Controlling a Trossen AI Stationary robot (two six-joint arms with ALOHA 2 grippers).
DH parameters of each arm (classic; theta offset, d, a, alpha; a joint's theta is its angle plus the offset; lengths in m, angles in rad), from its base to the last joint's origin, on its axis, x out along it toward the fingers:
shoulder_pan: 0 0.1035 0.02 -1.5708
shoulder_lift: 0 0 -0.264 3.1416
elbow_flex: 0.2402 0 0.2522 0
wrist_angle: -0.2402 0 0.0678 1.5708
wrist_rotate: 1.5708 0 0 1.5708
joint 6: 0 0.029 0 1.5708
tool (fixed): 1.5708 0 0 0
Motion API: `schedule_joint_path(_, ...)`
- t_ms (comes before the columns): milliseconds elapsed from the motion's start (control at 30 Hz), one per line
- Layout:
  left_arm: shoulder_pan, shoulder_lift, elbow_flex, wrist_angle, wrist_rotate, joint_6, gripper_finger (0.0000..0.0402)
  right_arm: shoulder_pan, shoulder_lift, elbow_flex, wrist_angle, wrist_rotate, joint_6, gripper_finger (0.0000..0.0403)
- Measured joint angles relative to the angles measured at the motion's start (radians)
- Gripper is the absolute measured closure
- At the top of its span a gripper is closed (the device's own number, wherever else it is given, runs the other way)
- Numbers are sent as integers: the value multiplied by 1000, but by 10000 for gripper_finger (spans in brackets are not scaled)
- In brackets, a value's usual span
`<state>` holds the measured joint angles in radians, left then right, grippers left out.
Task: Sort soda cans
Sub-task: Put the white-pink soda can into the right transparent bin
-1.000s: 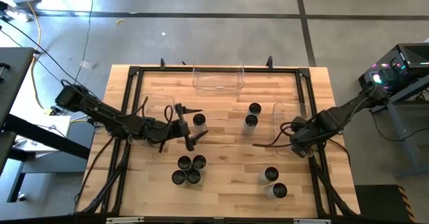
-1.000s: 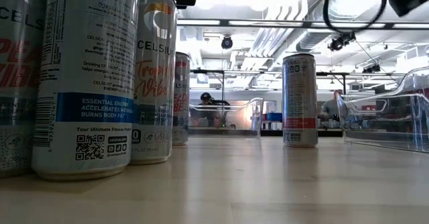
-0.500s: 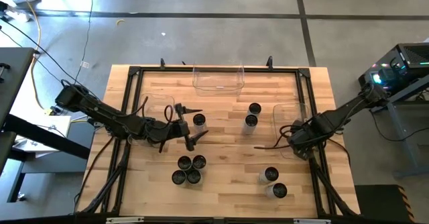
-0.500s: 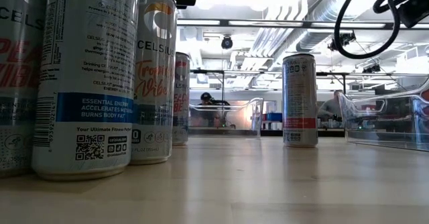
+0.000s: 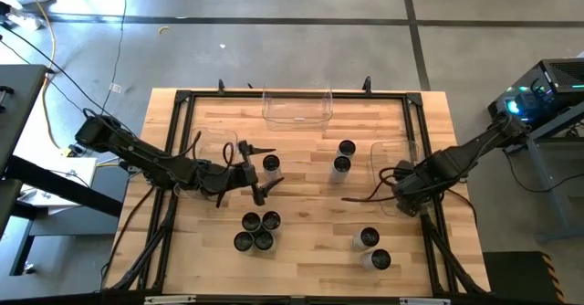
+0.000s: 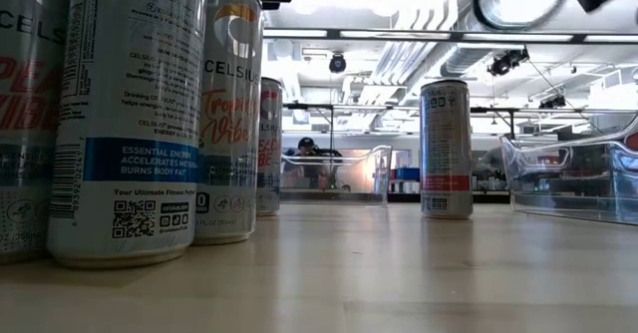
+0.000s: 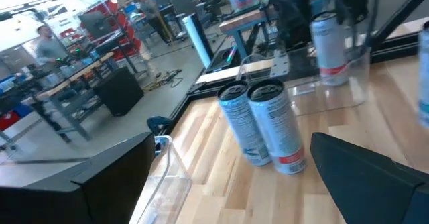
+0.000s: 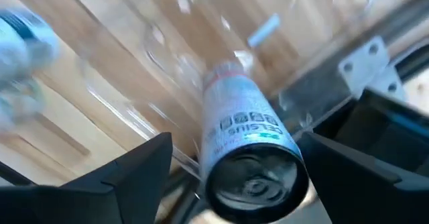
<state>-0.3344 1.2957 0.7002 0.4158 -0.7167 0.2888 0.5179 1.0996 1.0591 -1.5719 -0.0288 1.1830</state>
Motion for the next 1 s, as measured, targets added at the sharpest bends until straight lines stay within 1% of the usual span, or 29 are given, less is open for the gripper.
schedule_joint_path(167, 0, 0, 0, 1, 77, -18, 7, 0, 0, 100, 2, 144, 13, 79)
schedule_joint_path(300, 0, 0, 0, 0, 84, -17, 7, 0, 0, 151, 19, 285, 13, 78)
schedule_joint_path(400, 0, 0, 0, -1, 85, -20, 7, 0, -1, 154, 108, 374, 6, 78)
schedule_joint_path(500, 1, 0, 0, -8, 109, -35, 7, 0, 0, 122, 273, 445, -54, 78)
schedule_joint_path(633, 15, 0, 1, -8, 206, -70, 7, -8, 1, 56, 522, 467, -184, 77)
schedule_joint_path(733, 27, 4, 1, 0, 238, -94, 7, -23, 10, 11, 646, 484, -256, 77)
schedule_joint_path(867, 44, 42, 2, 59, 237, -86, 7, -44, 36, -36, 666, 509, -293, 77)
schedule_joint_path(1000, 68, 113, 25, 111, 255, -78, 7, -80, 74, -90, 666, 494, -295, 77)
